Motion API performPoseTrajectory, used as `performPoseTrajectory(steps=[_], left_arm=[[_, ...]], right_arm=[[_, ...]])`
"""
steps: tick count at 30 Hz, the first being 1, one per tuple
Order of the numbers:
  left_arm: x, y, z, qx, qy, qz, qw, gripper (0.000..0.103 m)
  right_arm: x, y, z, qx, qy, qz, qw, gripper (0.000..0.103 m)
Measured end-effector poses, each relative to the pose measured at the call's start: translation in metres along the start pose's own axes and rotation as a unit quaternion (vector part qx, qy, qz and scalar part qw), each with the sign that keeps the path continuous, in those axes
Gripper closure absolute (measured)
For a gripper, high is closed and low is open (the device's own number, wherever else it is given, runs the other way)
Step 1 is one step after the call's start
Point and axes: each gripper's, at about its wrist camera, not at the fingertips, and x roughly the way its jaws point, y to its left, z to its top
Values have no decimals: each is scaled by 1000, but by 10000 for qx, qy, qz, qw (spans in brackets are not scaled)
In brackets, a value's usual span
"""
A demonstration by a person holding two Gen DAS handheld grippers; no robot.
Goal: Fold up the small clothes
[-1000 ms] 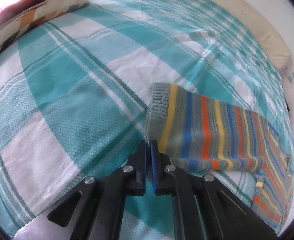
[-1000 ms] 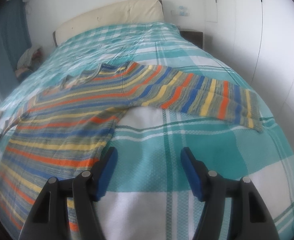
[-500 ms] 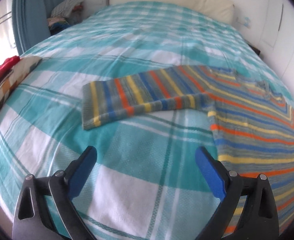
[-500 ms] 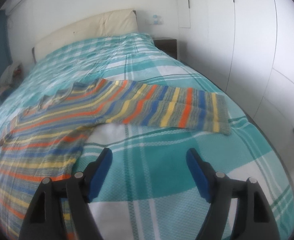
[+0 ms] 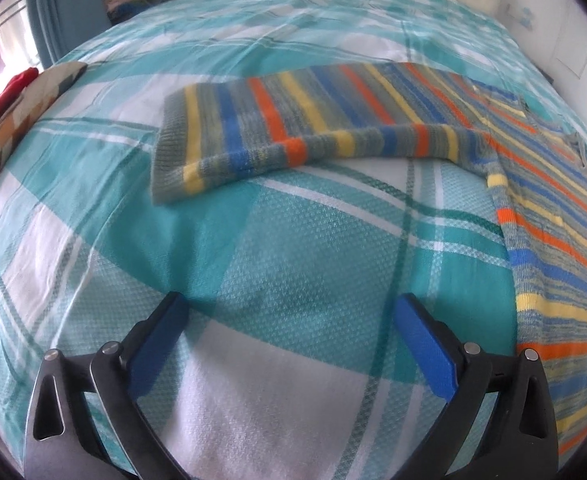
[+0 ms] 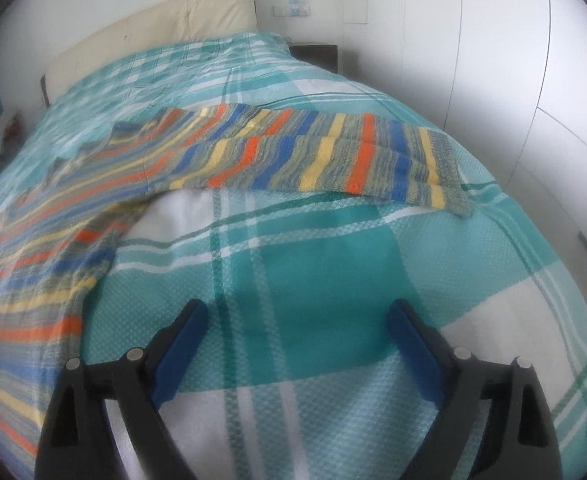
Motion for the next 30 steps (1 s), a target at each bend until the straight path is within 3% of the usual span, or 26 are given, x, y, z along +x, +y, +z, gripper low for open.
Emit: performPoseTrajectory(steps=[9,15,23,30], left_arm=[[3,0,3,5,184,-83,9998,0],[3,-4,6,91,338,66,9994,0],[1,1,11,172,690,-268,9971,0],[2,-5,11,194,783,-98,9967,0]], right_arm=[[3,4,-2,-107,90,1,9999,2],[4,6,-1,-119,102,-6,9999,1],[4,6,-1,-120,102,-2,9999,1],[5,7,-2,-139,105,-27,9998,1]])
